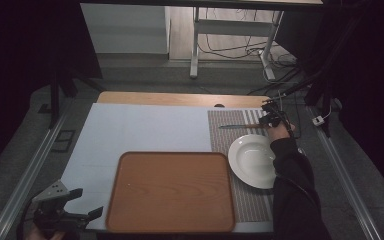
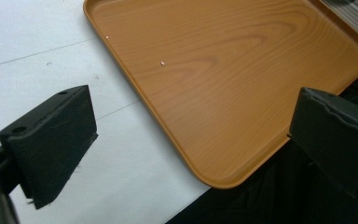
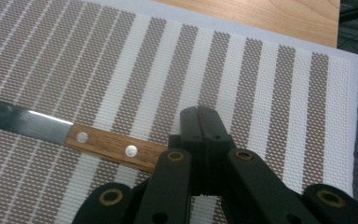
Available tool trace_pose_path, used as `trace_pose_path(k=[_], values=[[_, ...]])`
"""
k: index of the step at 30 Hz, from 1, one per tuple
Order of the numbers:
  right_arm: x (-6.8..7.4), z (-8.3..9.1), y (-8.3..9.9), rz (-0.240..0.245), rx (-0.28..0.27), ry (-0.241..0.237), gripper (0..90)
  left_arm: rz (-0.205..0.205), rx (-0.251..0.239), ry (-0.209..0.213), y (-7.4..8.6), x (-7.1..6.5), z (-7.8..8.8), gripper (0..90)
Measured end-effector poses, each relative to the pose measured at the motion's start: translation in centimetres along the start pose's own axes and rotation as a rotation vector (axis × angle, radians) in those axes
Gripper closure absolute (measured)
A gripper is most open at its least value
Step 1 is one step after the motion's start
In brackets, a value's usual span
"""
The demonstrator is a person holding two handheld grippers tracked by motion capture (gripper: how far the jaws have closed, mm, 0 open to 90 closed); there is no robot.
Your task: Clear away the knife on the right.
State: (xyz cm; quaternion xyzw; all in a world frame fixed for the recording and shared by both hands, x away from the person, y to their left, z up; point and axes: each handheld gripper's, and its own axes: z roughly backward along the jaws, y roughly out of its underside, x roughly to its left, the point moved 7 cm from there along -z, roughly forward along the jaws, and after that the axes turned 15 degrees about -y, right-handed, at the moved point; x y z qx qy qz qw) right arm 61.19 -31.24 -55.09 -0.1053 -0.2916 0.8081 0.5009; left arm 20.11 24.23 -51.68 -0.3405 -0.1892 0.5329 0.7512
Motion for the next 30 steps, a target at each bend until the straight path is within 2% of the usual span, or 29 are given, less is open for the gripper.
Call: trace_pose_path(k=[7, 14, 30], values=[[-0.4, 0.3, 0.8, -0.011, 0.020, 0.001, 90.0, -0.003, 0.003, 0.003, 0.0, -0.1, 0.0, 0.6], [-0.3, 1.0, 2.0, -0.036, 0.057, -0.052, 90.0, -0.011, 0.003, 0.000, -0.1, -0.1, 0.0, 0.7], [1.5, 2.3, 4.1, 0.012, 0.136, -0.155, 90.0, -0.023, 0.010, -0.007, -0.1, -0.2, -0.2, 0.8]])
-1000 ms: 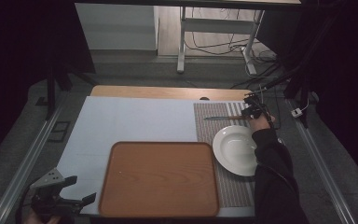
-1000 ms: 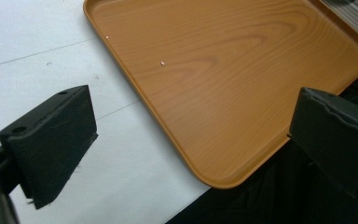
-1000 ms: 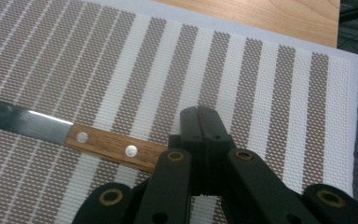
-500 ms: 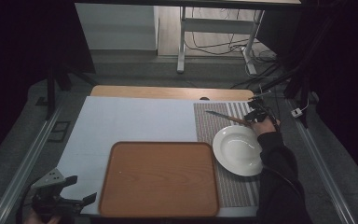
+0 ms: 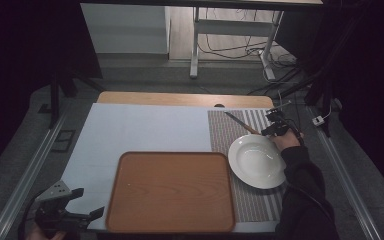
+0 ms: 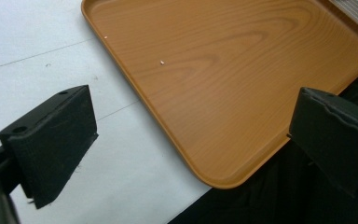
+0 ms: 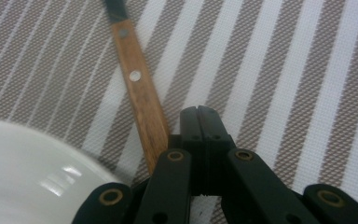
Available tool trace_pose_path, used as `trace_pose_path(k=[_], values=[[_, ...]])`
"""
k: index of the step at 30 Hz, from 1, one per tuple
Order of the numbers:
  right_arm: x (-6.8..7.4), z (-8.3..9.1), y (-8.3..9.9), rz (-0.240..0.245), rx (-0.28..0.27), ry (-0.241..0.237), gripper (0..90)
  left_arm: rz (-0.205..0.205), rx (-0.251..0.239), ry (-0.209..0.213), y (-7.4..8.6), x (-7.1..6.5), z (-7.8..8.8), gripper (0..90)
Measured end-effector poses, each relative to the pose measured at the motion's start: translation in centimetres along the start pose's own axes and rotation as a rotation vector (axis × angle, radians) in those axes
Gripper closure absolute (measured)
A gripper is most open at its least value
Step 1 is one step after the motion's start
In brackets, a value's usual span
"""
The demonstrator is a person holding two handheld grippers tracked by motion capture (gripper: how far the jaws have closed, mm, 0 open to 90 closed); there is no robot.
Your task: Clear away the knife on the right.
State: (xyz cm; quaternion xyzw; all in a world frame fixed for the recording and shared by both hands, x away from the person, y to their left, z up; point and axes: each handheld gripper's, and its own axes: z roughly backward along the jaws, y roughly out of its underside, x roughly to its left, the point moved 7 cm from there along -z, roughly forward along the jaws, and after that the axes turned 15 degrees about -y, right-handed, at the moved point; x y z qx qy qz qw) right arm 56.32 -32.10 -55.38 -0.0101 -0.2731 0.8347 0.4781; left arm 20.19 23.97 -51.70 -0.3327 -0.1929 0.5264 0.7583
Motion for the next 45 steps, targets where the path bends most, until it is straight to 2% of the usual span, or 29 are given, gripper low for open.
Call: trace_pose_path(k=[4, 6, 7, 9, 10, 13, 16, 19, 23, 27, 34, 39, 42, 45], values=[[0.6, 0.0, 0.3, 0.018, 0.020, -0.025, 90.0, -0.001, 0.003, -0.001, 0.0, 0.0, 0.0, 0.8], [0.6, 0.0, 0.2, 0.028, 0.017, -0.011, 90.0, -0.002, 0.004, -0.001, 0.0, 0.0, -0.1, 0.8], [0.4, 0.2, 0.1, 0.030, 0.003, 0.003, 90.0, -0.003, 0.004, -0.002, 0.0, 0.0, -0.1, 0.8], [0.1, 1.0, -0.5, 0.012, -0.042, 0.001, 89.8, -0.002, 0.004, -0.001, 0.0, 0.0, 0.0, 0.8], [0.0, 1.4, -0.8, 0.004, -0.068, -0.001, 86.7, 0.000, 0.003, 0.000, 0.0, 0.0, 0.0, 0.8], [-0.4, 2.1, -1.4, -0.012, -0.117, -0.001, 69.8, 0.002, 0.003, 0.000, 0.0, 0.0, 0.0, 0.8], [-0.5, 2.3, -1.7, -0.011, -0.134, 0.003, 50.9, 0.001, 0.004, -0.003, 0.0, 0.0, -0.1, 0.8], [-0.4, 2.2, -2.1, 0.004, -0.148, 0.007, 35.8, 0.003, 0.004, -0.001, 0.0, 0.0, -0.1, 0.8], [0.2, 1.8, -2.6, 0.019, -0.151, 0.003, 13.5, 0.002, 0.006, -0.001, 0.0, 0.0, -0.1, 0.8], [0.8, 1.0, -3.0, 0.052, -0.137, 0.029, 0.0, 0.004, 0.006, 0.001, 0.0, 0.1, -0.1, 0.8], [1.9, -0.9, -3.4, 0.110, -0.054, 0.025, 0.0, 0.006, 0.006, 0.002, 0.0, 0.1, -0.1, 0.8], [2.3, -2.5, -3.4, 0.130, 0.008, 0.017, 0.2, 0.007, 0.005, 0.002, 0.1, 0.1, 0.0, 0.8], [2.5, -2.8, -3.4, 0.137, 0.031, 0.015, 9.6, 0.008, 0.004, 0.001, 0.1, 0.1, 0.0, 0.8], [2.8, -3.1, -3.2, 0.144, 0.057, -0.012, 25.6, 0.008, 0.005, 0.000, 0.1, 0.0, 0.0, 0.8]])
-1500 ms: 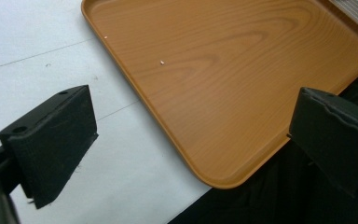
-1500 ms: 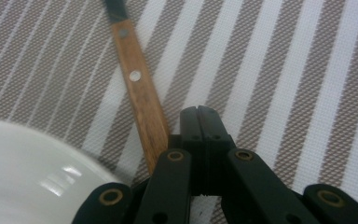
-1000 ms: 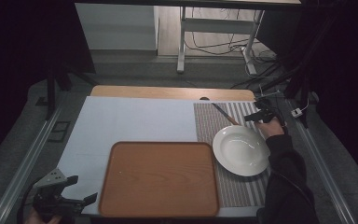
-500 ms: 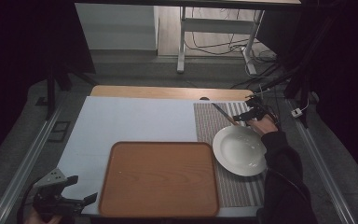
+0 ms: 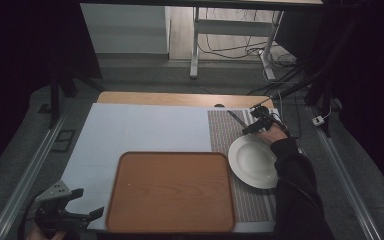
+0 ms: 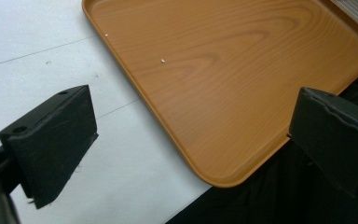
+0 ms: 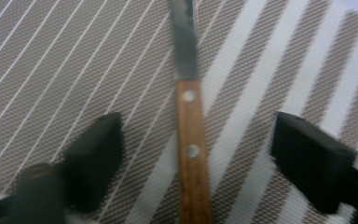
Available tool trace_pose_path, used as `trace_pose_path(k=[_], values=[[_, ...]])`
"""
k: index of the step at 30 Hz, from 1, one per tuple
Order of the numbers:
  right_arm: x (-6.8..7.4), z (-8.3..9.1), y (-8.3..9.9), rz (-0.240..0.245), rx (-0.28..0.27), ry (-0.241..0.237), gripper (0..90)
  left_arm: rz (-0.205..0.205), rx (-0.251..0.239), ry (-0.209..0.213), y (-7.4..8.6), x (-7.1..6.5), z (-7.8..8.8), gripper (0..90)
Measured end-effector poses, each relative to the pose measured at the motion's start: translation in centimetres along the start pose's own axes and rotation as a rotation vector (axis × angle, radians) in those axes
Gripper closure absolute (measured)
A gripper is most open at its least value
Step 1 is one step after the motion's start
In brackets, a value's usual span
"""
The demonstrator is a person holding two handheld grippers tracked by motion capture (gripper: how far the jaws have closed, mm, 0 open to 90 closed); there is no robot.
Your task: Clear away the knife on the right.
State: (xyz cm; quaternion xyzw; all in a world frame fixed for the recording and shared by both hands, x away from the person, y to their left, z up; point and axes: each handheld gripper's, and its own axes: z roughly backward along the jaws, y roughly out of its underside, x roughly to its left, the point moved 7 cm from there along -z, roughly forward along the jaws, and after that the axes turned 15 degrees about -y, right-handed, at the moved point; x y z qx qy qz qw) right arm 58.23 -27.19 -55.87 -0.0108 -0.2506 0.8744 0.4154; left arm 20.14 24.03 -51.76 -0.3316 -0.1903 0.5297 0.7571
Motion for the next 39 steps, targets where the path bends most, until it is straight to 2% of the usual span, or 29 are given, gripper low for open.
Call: trace_pose_path(k=[2, 4, 8, 10, 17, 24, 32, 39], values=[[0.1, -0.2, 0.1, 0.013, 0.015, 0.002, 32.5, -0.001, 0.000, -0.001, 0.0, 0.0, 0.0, 0.8], [0.2, 0.1, 0.0, 0.016, 0.014, -0.011, 47.0, -0.002, 0.001, -0.001, 0.0, 0.0, 0.0, 0.8], [0.3, 0.2, 0.0, 0.047, 0.020, -0.019, 67.5, -0.003, 0.000, 0.000, 0.0, 0.0, 0.0, 0.8], [0.4, 0.2, 0.0, 0.048, 0.020, -0.027, 75.0, -0.004, 0.000, -0.001, 0.0, 0.0, 0.0, 0.8], [0.3, 0.2, -0.1, 0.023, 0.015, -0.036, 77.0, -0.011, -0.001, -0.003, 0.0, 0.0, 0.0, 0.9], [0.0, 0.6, -0.2, 0.028, -0.001, -0.024, 77.2, -0.013, -0.001, -0.003, 0.0, -0.1, 0.0, 0.9], [-0.8, 2.0, -0.2, 0.016, -0.048, 0.005, 77.3, -0.014, -0.001, -0.005, 0.0, -0.1, 0.0, 0.9], [-1.6, 3.9, 0.5, -0.034, -0.074, 0.008, 77.1, -0.012, 0.001, -0.006, 0.0, -0.1, 0.0, 0.9]])
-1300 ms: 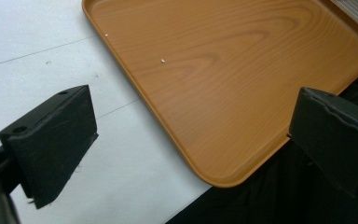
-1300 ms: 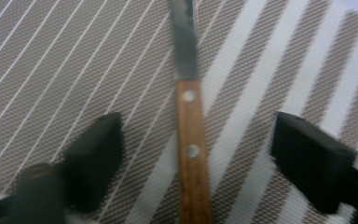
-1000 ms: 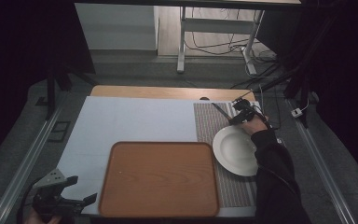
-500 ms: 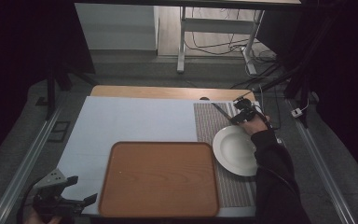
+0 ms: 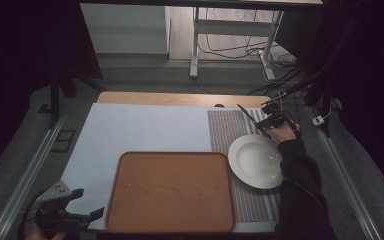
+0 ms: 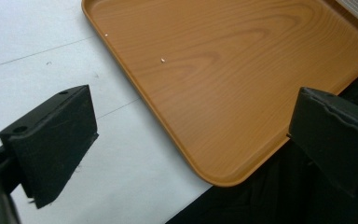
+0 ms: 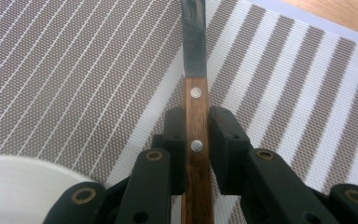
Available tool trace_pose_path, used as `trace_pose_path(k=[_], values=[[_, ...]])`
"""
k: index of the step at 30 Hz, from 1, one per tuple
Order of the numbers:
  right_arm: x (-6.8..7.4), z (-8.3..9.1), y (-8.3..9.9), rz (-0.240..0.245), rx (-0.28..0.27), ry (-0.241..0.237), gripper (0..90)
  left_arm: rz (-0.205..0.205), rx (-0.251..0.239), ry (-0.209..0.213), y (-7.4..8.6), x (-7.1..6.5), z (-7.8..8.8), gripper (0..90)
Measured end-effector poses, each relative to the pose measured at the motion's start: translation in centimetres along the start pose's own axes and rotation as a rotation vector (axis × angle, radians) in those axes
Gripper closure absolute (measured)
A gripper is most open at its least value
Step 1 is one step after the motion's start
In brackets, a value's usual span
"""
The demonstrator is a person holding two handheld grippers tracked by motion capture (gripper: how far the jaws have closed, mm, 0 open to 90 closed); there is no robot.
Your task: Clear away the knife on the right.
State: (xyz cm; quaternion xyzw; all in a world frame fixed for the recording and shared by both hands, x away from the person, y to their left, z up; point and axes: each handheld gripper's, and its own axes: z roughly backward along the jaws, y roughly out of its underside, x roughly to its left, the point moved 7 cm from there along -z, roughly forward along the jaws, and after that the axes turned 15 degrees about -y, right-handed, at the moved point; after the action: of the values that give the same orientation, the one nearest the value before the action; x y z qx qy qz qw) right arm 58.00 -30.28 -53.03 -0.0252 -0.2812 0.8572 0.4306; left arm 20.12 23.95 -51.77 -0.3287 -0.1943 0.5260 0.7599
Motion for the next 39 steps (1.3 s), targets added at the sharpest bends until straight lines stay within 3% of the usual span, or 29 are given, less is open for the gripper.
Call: trace_pose_path(k=[8, 14, 18, 39], values=[[-0.4, 1.9, 0.3, 0.005, -0.034, 0.037, 77.2, -0.001, 0.000, 0.001, 0.0, 0.0, 0.0, 0.9], [-0.8, 2.9, 0.8, -0.018, -0.048, 0.033, 77.2, -0.002, 0.004, -0.002, 0.0, 0.0, -0.1, 0.9], [-0.3, 3.2, 1.0, -0.016, -0.051, 0.025, 77.2, -0.001, 0.005, 0.000, 0.0, 0.0, -0.1, 0.9], [6.8, 3.8, 2.2, 0.069, -0.066, -0.063, 77.2, -0.002, 0.004, -0.005, 0.0, -0.1, -0.1, 0.9]])
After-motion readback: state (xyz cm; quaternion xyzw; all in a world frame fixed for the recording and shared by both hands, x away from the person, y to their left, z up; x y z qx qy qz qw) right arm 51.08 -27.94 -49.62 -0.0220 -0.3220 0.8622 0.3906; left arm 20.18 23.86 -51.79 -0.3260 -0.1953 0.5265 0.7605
